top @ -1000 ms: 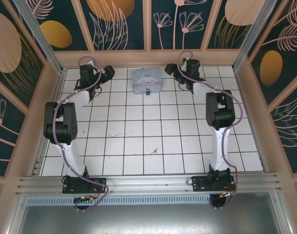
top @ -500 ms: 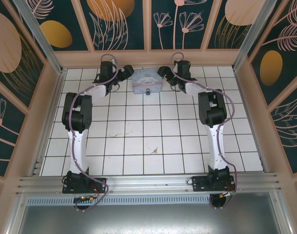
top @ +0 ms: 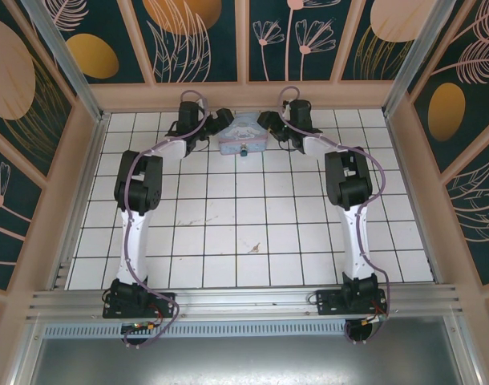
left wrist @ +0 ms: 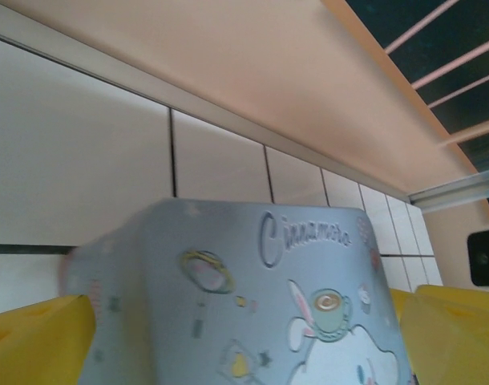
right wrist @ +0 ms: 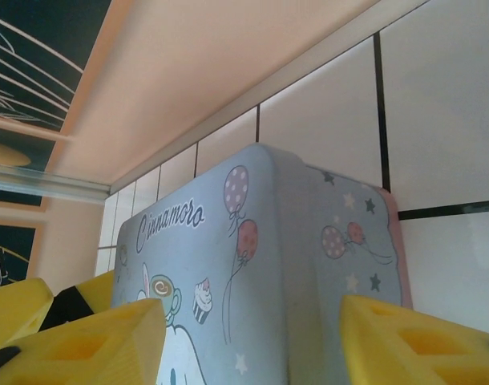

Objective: Unlock the padlock with the key

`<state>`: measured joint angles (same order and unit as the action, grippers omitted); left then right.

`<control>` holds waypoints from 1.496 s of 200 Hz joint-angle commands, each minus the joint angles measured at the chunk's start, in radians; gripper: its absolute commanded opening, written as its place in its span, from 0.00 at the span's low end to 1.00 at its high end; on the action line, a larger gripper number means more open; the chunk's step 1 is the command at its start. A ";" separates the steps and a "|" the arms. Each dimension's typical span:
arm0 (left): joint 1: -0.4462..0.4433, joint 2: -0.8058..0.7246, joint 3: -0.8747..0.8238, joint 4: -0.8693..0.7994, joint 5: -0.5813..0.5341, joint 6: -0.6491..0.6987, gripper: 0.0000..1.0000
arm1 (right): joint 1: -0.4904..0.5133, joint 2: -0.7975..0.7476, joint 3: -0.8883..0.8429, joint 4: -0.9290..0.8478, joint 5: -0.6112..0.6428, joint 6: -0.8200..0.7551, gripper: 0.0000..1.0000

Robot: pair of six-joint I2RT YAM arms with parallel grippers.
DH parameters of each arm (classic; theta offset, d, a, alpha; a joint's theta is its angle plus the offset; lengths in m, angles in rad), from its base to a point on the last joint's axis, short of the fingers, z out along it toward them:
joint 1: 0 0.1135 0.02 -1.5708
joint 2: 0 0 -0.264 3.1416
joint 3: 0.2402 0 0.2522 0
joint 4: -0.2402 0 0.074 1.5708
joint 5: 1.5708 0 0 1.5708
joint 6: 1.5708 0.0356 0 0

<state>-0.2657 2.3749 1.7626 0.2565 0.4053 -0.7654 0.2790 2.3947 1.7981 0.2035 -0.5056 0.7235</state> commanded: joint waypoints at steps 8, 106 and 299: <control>-0.038 0.024 0.044 -0.007 0.024 -0.013 0.98 | 0.010 0.010 -0.003 0.020 -0.056 0.016 0.50; -0.151 -0.222 -0.310 0.110 -0.024 -0.029 0.97 | 0.071 -0.338 -0.492 0.143 0.012 0.021 0.42; -0.382 -0.624 -0.947 0.304 -0.226 -0.151 0.98 | 0.260 -0.787 -1.024 0.163 0.296 0.056 0.53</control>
<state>-0.6029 1.7473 0.8104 0.4801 0.0662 -0.8833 0.4931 1.6402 0.7589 0.3424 -0.1646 0.7841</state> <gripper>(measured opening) 0.976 0.485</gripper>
